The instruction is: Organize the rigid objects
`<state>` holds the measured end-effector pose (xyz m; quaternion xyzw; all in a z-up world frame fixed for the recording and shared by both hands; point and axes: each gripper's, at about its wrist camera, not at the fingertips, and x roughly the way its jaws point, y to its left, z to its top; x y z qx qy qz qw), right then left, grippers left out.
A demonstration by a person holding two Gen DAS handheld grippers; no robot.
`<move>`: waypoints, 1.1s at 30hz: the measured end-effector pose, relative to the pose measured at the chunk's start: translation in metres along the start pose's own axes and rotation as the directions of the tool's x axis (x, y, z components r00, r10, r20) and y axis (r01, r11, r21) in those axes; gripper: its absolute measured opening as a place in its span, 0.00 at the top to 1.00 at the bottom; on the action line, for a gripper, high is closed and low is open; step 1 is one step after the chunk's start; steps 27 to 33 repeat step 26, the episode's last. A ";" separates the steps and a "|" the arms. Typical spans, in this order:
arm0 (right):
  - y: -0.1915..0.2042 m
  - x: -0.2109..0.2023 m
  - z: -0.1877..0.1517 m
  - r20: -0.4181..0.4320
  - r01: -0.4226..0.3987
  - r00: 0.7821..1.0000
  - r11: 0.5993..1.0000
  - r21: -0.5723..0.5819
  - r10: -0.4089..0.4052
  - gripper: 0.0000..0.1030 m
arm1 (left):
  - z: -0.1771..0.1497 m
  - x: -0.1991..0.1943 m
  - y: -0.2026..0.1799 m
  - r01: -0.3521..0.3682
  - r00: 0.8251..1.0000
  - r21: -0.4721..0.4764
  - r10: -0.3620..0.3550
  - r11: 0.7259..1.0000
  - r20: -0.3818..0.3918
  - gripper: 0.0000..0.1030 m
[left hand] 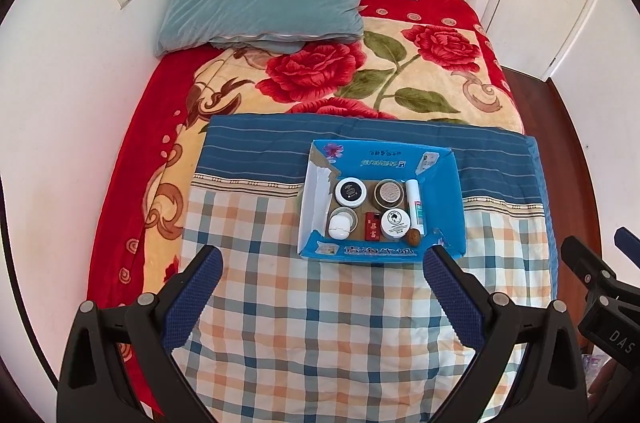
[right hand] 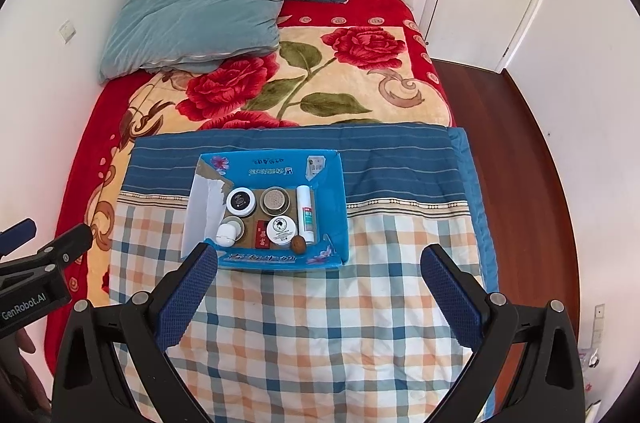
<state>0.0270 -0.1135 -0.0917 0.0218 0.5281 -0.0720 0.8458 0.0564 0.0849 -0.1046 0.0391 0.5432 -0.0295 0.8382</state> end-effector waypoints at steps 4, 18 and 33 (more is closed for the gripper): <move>-0.001 0.000 -0.001 0.000 0.003 1.000 1.000 0.005 -0.003 0.00 | -0.004 0.000 0.004 -0.002 1.000 -0.004 0.002 1.000 -0.003 0.00; 0.002 -0.002 0.005 0.003 0.002 1.000 1.000 0.000 -0.002 0.00 | -0.009 -0.001 0.010 -0.004 1.000 -0.008 0.004 1.000 0.002 0.00; 0.002 -0.002 0.010 0.004 0.001 1.000 1.000 -0.002 -0.001 0.00 | -0.006 -0.003 0.014 -0.012 1.000 -0.007 0.012 1.000 0.003 0.00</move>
